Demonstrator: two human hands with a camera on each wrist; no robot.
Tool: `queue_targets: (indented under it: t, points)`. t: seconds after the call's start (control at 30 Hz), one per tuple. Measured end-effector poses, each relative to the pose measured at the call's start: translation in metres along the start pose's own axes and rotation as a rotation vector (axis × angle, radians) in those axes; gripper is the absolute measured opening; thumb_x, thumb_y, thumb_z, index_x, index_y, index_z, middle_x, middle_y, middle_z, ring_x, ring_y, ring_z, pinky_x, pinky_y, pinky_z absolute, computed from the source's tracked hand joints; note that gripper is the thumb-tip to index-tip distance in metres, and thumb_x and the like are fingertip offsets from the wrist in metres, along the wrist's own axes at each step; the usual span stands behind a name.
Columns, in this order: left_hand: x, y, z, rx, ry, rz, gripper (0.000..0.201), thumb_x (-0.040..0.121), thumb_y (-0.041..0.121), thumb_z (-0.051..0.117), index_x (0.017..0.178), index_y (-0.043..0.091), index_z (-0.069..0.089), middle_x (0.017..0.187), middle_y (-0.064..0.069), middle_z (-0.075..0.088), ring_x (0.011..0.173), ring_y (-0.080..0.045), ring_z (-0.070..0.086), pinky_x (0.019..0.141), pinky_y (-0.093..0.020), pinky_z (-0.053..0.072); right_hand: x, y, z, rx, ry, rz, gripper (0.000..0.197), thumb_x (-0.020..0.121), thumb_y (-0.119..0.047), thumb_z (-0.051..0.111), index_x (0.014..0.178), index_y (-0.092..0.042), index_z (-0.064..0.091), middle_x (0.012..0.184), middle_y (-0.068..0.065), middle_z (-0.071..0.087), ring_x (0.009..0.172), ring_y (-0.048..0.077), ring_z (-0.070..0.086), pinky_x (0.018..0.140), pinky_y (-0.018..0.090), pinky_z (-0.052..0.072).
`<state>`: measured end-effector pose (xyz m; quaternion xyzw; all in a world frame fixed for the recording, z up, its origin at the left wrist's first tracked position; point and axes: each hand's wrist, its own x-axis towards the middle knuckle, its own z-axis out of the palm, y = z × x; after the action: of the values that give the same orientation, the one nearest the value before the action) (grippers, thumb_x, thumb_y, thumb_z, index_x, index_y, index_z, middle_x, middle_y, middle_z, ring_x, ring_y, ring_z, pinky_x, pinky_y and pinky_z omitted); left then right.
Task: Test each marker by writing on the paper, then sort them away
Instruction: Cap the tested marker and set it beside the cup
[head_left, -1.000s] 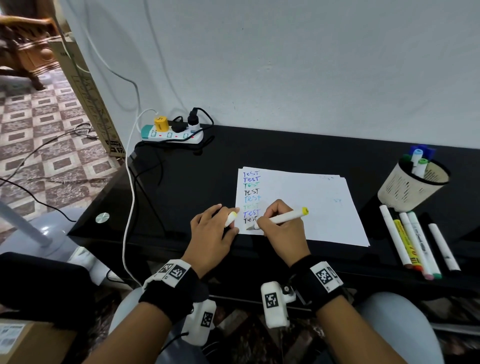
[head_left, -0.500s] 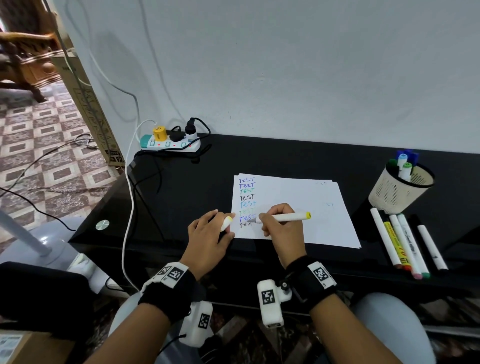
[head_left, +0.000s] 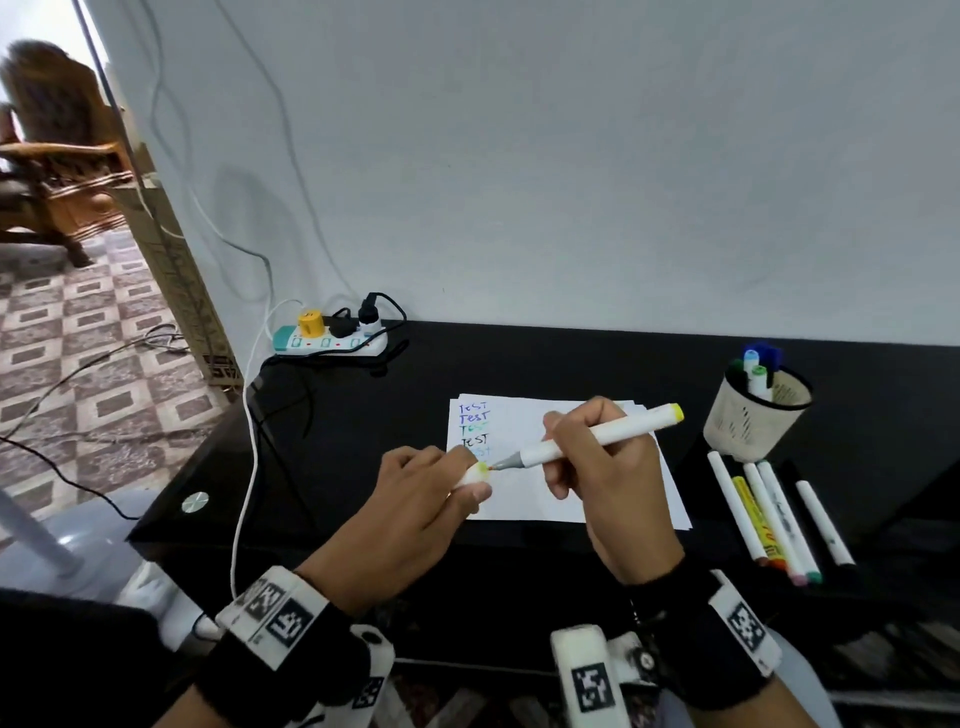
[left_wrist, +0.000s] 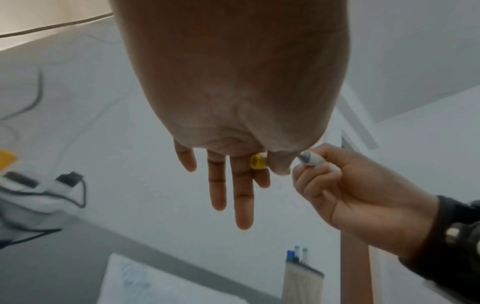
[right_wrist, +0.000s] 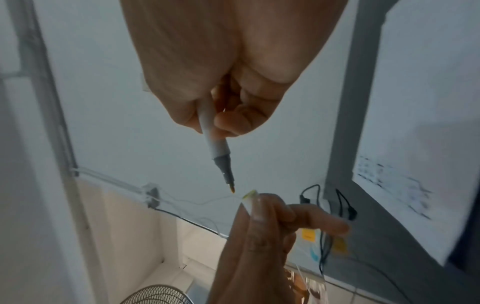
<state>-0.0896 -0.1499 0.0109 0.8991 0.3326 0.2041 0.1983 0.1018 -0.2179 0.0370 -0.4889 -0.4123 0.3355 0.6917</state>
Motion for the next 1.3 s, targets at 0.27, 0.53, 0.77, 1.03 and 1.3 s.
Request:
queue_targets:
  t: [0.27,0.53,0.77,1.03,1.3]
  points:
    - [-0.01,0.054,-0.028,-0.053,-0.039,0.084,0.019,0.102,0.045,0.041,0.096,0.03,0.051,0.083,0.01,0.052,0.092,-0.007,0.044,0.087,-0.02,0.031,-0.018,-0.029,-0.008,-0.089,-0.111,-0.032,0.024,0.096,-0.005,0.065,0.077,0.002,0.052,0.056,0.009,0.061,0.047,0.017,0.052,0.045,0.027,0.042]
    - [-0.021,0.082,-0.033,-0.456,-0.201,0.095,0.019,0.103,0.033,0.047,0.103,0.025,0.065,0.08,-0.005,0.061,0.072,-0.027,0.052,0.068,-0.048,0.046,-0.042,-0.039,-0.014,-0.085,-0.217,0.008,0.03,0.099,-0.019,0.067,0.076,-0.006,0.053,0.053,0.008,0.057,0.043,0.022,0.047,0.045,0.029,0.04]
    - [-0.017,0.089,-0.021,-0.695,-0.262,0.07,0.021,0.101,0.027,0.049,0.095,0.024,0.07,0.071,-0.002,0.047,0.067,-0.021,0.037,0.063,-0.036,0.032,-0.048,-0.038,-0.024,-0.044,-0.227,0.064,0.031,0.099,-0.026,0.066,0.077,-0.007,0.054,0.056,0.01,0.055,0.047,0.022,0.048,0.048,0.029,0.042]
    - [-0.001,0.048,0.011,-0.374,0.033,-0.051,0.005,0.095,0.034,0.06,0.096,0.031,0.057,0.07,-0.002,0.056,0.057,-0.008,0.046,0.058,-0.026,0.04,-0.045,-0.042,-0.071,0.106,-0.097,0.138,0.009,0.092,0.005,0.065,0.088,-0.002,0.07,0.078,0.01,0.067,0.077,0.026,0.069,0.075,0.032,0.061]
    - [0.0,-0.04,0.066,0.073,-0.002,-0.398,0.042,0.093,0.045,0.056,0.134,0.039,0.047,0.141,0.013,0.042,0.135,-0.018,0.037,0.109,-0.047,0.03,-0.023,-0.023,-0.214,-0.741,0.404,-0.018,0.013,0.087,-0.016,0.074,0.086,-0.029,0.074,0.088,-0.006,0.075,0.085,0.019,0.071,0.074,0.043,0.057]
